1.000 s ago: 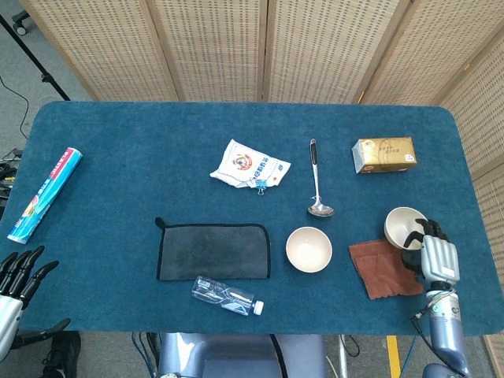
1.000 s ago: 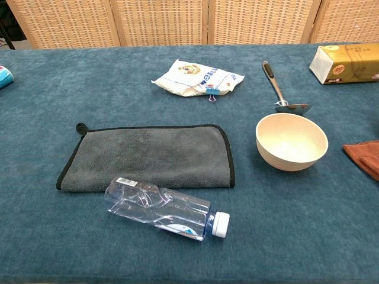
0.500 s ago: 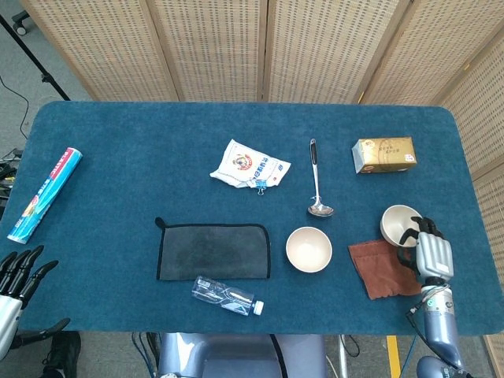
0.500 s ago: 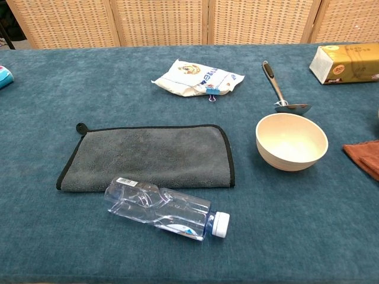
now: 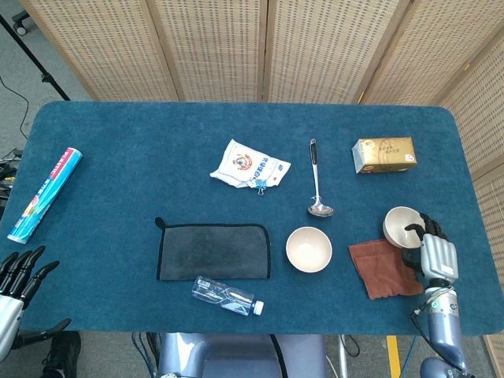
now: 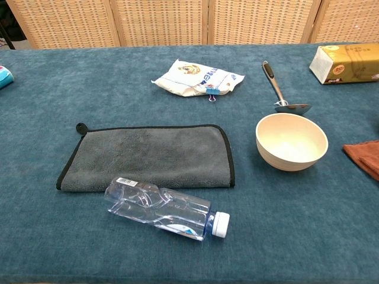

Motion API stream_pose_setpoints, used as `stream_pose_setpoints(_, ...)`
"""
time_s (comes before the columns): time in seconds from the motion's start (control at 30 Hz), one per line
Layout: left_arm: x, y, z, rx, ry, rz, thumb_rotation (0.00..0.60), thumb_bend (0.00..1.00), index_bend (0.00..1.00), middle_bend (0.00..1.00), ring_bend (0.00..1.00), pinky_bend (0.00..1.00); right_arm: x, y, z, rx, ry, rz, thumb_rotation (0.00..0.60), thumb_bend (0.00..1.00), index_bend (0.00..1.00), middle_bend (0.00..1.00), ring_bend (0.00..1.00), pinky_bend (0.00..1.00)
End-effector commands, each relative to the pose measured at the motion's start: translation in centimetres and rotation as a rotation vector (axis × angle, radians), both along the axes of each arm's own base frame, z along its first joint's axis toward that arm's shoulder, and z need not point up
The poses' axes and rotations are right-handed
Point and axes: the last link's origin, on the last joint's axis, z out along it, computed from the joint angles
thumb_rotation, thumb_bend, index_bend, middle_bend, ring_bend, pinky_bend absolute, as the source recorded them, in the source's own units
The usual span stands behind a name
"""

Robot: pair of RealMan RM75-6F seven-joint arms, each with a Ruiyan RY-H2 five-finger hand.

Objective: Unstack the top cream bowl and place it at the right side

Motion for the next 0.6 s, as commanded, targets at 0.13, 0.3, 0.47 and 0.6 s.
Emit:
stream_pose_setpoints(0.13,0.0,0.0,0.1,0.000,-0.001,-0.001,0.432,0.00,0.17,0.00,0.00,0.00,-0.2,0.2,0.0,0.004,0.006,-0.010,0.600,0.40,0.17,0.00,0.00,0.21)
stream_pose_setpoints(0.3,0.0,0.0,0.0,-0.001,-0.001,0.000,0.433,0.00,0.17,0.00,0.00,0.00,-0.2,0.2,0.2,-0.002,0.015,-0.005,0.600,0.37,0.14,0.00,0.00,0.21)
stream_pose_setpoints(0.47,0.0,0.1,0.0,-0.002,0.001,-0.001,0.435,0.00,0.17,0.00,0.00,0.00,0.0,0.3,0.6,-0.005,0.026,0.003,0.600,0.34,0.10,0.00,0.00,0.21)
stream_pose_setpoints(0.6,0.0,0.1,0.0,-0.002,0.000,0.000,0.433,0.00,0.17,0.00,0.00,0.00,0.4,0.3,1.1,-0.011,0.050,0.027,0.600,0.31,0.09,0.00,0.00,0.20)
